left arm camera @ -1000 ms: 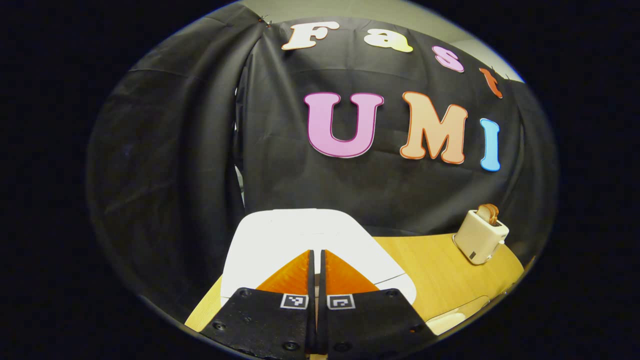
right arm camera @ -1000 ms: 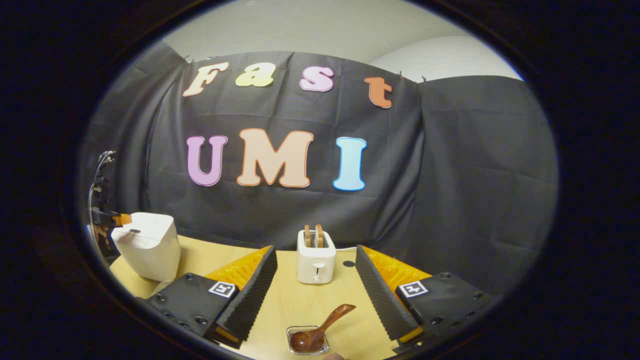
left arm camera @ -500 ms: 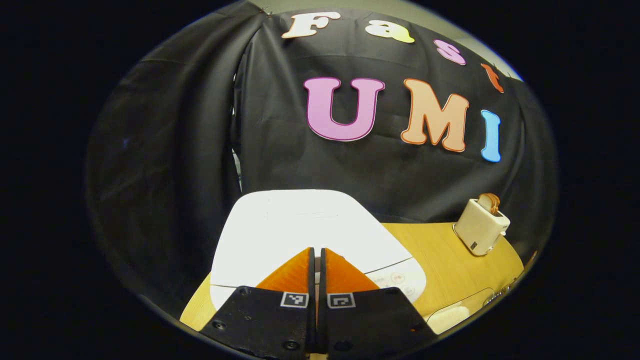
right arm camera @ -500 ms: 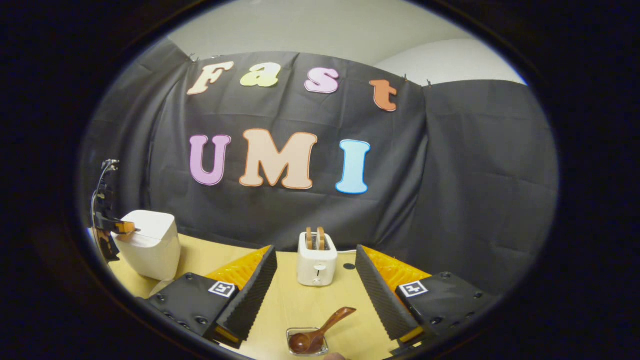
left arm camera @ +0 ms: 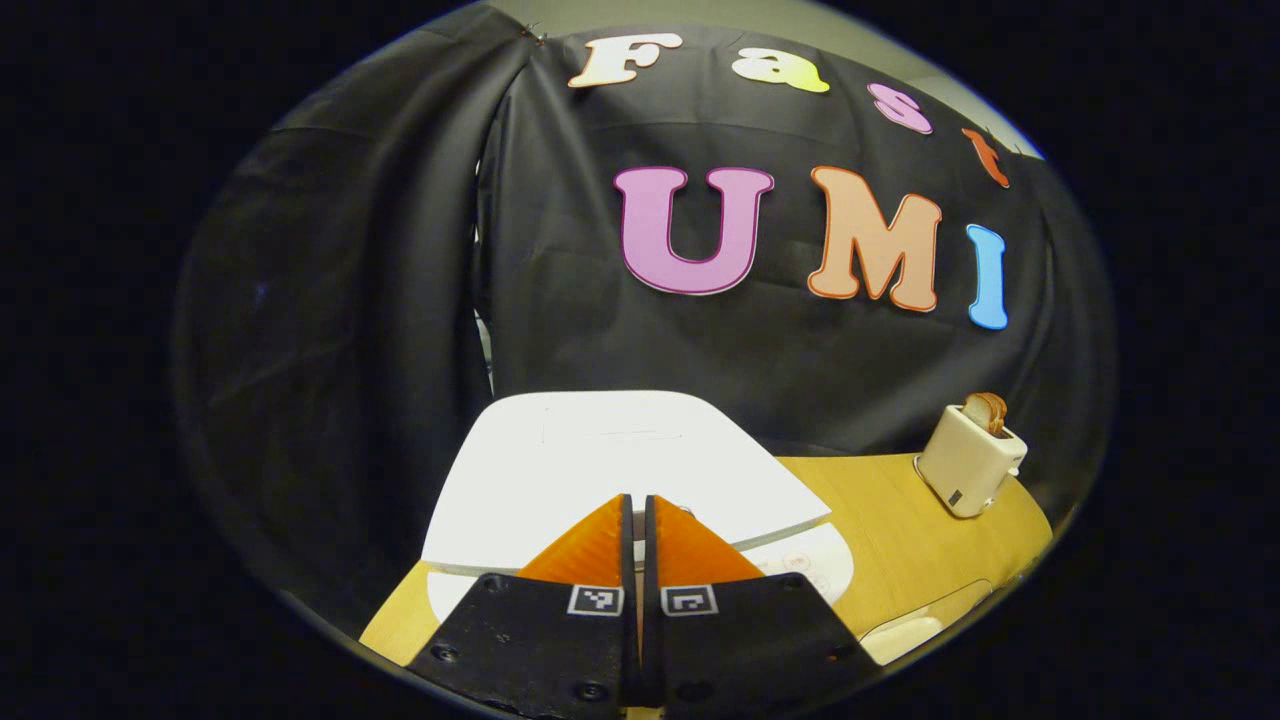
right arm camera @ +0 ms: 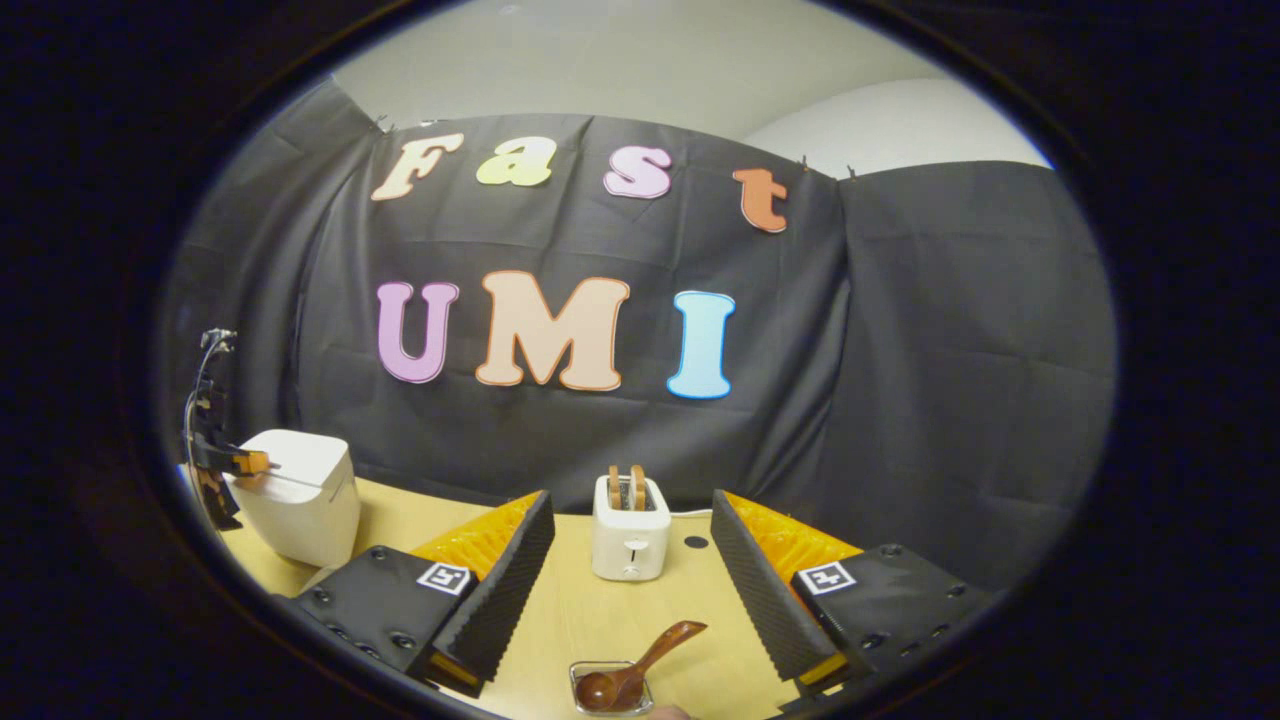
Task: Close the left gripper, press the button to open the rice cooker; take a wooden spoon from the chopstick holder with the right hand, scoop a spoonful of rice and pour it into the rice cooker, then put the wooden spoon back into the chopstick holder.
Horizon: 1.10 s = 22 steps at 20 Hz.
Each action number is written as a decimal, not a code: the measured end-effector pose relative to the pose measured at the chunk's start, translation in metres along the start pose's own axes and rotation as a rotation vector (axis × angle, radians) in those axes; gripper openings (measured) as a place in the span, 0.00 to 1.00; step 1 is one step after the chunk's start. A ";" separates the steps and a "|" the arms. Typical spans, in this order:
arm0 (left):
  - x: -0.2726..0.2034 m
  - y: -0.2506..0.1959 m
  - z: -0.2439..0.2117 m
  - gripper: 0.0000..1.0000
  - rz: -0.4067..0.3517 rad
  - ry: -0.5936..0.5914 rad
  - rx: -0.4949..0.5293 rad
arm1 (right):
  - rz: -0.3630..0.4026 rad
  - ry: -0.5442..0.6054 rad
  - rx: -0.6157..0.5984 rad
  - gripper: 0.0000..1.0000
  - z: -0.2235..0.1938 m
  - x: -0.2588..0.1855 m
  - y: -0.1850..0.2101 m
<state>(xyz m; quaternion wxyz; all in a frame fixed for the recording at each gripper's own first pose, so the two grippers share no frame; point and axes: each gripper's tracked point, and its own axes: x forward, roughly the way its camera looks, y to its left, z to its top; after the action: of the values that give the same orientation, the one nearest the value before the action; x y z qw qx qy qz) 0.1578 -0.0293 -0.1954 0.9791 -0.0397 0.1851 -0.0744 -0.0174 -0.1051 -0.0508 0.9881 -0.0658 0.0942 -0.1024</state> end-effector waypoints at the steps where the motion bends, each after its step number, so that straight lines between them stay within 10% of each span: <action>1: -0.004 0.000 0.011 0.00 0.003 -0.032 0.015 | 0.001 -0.002 0.002 1.00 0.001 -0.001 -0.001; 13: -0.056 -0.017 0.078 0.01 -0.024 -0.183 0.091 | 0.011 -0.023 0.036 1.00 0.005 -0.002 -0.016; 19: -0.111 -0.036 0.106 0.28 -0.050 -0.262 0.078 | 0.022 -0.019 0.045 1.00 0.001 0.002 -0.020; 22: -0.135 -0.041 0.111 0.64 -0.043 -0.289 0.052 | 0.018 -0.025 0.043 1.00 0.001 0.005 -0.023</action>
<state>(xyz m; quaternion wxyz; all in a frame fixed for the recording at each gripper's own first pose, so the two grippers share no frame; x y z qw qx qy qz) 0.0688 -0.0421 -0.0398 0.9944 -0.0288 0.0395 -0.0939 -0.0167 -0.1288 -0.0474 0.9912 -0.0448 0.0801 -0.0949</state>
